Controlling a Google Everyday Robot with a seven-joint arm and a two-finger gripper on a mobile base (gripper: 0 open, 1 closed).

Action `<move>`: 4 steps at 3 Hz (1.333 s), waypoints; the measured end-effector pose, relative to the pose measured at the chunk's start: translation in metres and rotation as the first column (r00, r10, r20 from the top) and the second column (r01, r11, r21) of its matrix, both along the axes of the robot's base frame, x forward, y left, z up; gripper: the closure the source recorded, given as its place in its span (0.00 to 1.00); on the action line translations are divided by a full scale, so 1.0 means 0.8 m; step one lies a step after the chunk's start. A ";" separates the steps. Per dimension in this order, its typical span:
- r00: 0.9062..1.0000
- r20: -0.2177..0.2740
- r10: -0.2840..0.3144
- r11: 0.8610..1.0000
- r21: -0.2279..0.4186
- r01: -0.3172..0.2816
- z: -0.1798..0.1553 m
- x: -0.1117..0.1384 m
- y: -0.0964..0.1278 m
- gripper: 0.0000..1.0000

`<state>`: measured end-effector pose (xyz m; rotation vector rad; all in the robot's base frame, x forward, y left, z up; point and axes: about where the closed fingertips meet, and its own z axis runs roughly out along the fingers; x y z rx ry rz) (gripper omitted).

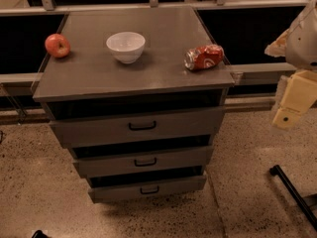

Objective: Open middle drawer

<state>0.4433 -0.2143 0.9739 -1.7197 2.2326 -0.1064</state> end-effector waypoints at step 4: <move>0.988 -0.129 0.087 0.991 0.116 -0.072 -0.217 0.019 0.086 0.00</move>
Offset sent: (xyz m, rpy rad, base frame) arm 0.0144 0.1026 -0.2818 0.1997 0.2477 0.0583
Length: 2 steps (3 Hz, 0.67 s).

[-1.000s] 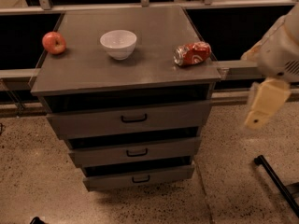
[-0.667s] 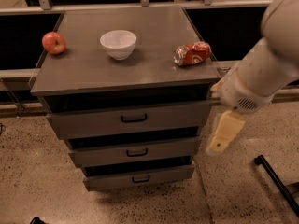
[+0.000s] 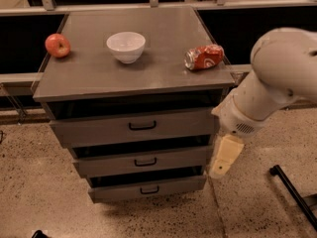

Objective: Open middle drawer

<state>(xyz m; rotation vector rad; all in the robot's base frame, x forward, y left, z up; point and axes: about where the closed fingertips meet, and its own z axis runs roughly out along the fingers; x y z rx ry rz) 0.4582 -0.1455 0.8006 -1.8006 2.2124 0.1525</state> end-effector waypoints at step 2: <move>0.999 0.022 0.045 0.978 0.203 -0.049 -0.145 0.033 0.058 0.00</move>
Offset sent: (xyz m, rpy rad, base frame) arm 0.0440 0.0600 -0.1645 0.4748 -0.1643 0.1810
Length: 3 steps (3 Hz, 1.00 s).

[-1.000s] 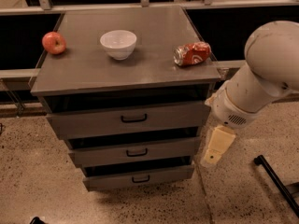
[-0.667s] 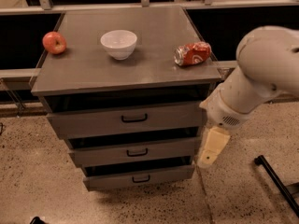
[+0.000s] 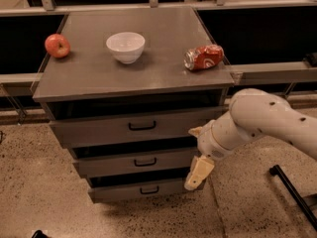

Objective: Open middle drawer

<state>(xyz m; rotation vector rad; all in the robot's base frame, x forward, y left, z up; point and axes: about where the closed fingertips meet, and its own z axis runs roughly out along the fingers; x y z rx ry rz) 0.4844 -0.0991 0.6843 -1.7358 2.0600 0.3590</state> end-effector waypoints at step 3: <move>0.999 0.034 0.041 0.999 -0.001 -0.041 -0.076 0.030 -0.006 0.00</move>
Offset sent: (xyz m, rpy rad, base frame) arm 0.0210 -0.0033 -0.0451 0.0053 0.0118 0.0095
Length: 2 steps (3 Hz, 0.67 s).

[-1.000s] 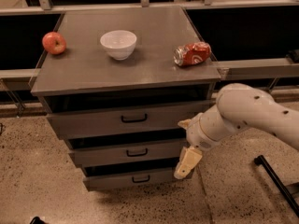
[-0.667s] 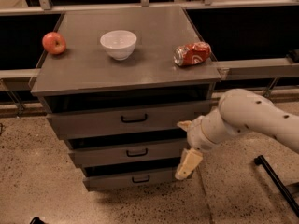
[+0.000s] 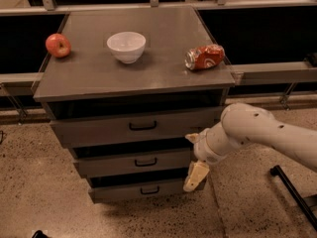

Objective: Open middle drawer

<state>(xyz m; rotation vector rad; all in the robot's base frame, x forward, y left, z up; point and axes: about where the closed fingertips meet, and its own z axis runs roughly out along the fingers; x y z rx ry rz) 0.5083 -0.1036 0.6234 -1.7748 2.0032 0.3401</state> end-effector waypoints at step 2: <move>0.993 0.092 0.074 0.997 0.029 -0.076 -0.043 0.010 -0.002 0.00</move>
Offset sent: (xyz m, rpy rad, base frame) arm 0.0083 0.0014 -0.0286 0.0330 -0.0465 0.0183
